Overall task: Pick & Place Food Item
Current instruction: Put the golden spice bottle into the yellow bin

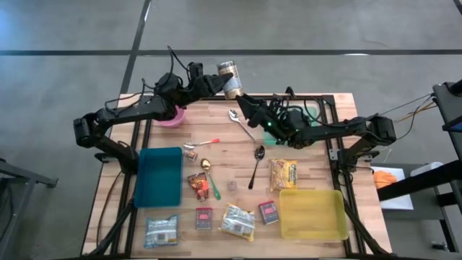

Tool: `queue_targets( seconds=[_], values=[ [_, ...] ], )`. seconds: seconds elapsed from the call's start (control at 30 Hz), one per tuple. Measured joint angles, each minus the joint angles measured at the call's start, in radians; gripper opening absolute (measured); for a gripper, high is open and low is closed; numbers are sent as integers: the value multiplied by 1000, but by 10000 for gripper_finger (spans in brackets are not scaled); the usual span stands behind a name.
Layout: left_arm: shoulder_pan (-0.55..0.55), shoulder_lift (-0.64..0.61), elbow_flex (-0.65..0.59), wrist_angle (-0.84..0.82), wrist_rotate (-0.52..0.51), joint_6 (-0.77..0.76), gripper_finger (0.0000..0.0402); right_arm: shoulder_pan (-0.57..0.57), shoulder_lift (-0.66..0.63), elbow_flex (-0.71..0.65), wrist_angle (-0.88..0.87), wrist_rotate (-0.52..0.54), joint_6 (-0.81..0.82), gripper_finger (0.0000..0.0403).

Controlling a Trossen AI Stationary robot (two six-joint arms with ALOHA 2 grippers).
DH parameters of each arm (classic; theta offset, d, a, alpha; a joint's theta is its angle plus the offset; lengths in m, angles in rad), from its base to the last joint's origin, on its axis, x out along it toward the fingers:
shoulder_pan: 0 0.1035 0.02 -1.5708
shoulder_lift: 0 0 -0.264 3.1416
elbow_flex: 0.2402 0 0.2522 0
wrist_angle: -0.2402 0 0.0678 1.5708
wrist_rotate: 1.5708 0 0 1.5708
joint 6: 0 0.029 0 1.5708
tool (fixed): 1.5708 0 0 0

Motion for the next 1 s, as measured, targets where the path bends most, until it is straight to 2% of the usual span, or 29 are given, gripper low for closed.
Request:
queue_targets(
  seconds=[0.27, 0.4, 0.5, 0.67, 1.0],
  values=[
    [-2, 0, 0, -10, 7, 5, 280, -1, 0, 0, -2, -12, 42, 391],
    [-4, 0, 0, -32, 11, 7, 280, -1, 3, 40, -7, -56, 29, 391],
    [-5, -1, 0, -26, 13, 9, 280, 0, 8, 76, -60, -61, 12, 391],
    [-5, 0, 0, -28, 29, 9, 280, -3, 9, 124, -252, -62, 73, 391],
    [-7, 0, 0, -17, 36, 4, 280, -4, 8, 151, -295, -60, 37, 391]
  ],
)
